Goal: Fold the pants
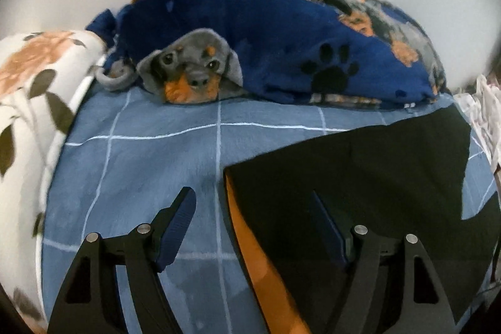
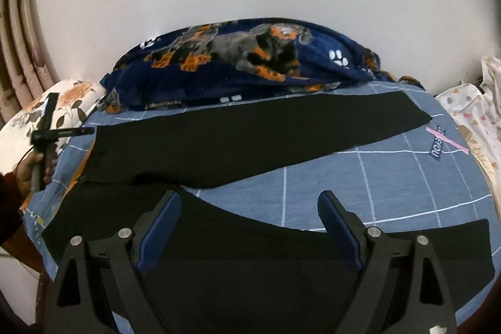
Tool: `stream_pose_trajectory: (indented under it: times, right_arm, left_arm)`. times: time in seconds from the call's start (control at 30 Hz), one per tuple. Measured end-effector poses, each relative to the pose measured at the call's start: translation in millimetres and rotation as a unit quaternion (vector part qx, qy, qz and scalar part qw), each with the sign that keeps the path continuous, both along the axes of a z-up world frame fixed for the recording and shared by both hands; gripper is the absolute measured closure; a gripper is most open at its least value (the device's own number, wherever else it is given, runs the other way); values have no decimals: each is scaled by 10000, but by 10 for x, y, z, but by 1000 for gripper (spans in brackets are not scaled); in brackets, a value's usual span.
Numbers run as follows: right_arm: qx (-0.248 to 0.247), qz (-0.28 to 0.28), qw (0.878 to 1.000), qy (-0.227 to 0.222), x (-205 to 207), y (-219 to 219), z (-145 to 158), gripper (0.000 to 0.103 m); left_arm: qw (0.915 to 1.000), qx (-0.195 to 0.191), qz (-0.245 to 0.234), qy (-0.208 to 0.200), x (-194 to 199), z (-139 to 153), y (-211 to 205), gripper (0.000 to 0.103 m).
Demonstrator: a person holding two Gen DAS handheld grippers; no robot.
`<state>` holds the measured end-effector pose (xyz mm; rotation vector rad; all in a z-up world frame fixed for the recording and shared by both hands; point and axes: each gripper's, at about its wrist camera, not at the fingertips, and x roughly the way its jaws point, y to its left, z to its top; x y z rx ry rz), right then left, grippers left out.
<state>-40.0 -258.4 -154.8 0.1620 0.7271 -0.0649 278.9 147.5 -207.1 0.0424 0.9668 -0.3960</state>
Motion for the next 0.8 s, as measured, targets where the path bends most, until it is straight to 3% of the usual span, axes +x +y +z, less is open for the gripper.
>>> stream_pose_trajectory:
  times: [0.13, 0.17, 0.2, 0.27, 0.3, 0.37, 0.4, 0.5, 0.57, 0.73, 0.8]
  right_arm:
    - [57, -9, 9998, 174, 83, -3, -74, 15]
    - [95, -25, 9997, 209, 97, -8, -94, 15]
    - [133, -39, 9996, 242, 113, -12, -110, 15]
    - [191, -55, 9994, 282, 136, -22, -129, 15]
    - [221, -72, 9993, 291, 144, -23, -136, 15]
    - [293, -77, 9991, 301, 171, -26, -137, 14]
    - [310, -83, 9990, 301, 175, -25, -141, 14]
    - [356, -79, 9988, 320, 194, -16, -150, 14]
    - [521, -57, 9981, 312, 212, -44, -149, 13]
    - [1365, 25, 9902, 282, 381, -242, -137, 13]
    - [1870, 61, 9819, 282, 534, -362, -121, 13]
  left_arm:
    - [9997, -21, -146, 176, 193, -145, -32, 32]
    - [9989, -215, -286, 315, 226, -175, -42, 48]
    - [9966, -463, -478, 483, 248, -212, -52, 58]
    - [9972, -199, -398, 596, 301, -285, -80, 68]
    - [9970, -322, -393, 578, 312, -294, -52, 71]
    - [9965, -472, -192, 657, 343, -291, 3, 89]
    - [9972, -435, -141, 587, 330, -268, 3, 93]
    - [9997, -93, -123, 163, 176, -158, -96, 94]
    - [9998, -106, -89, -136, 28, -22, -152, 95]
    - [9964, -205, -108, -815, -386, 420, -303, 95]
    - [9930, -267, -226, -1130, -669, 620, -379, 95]
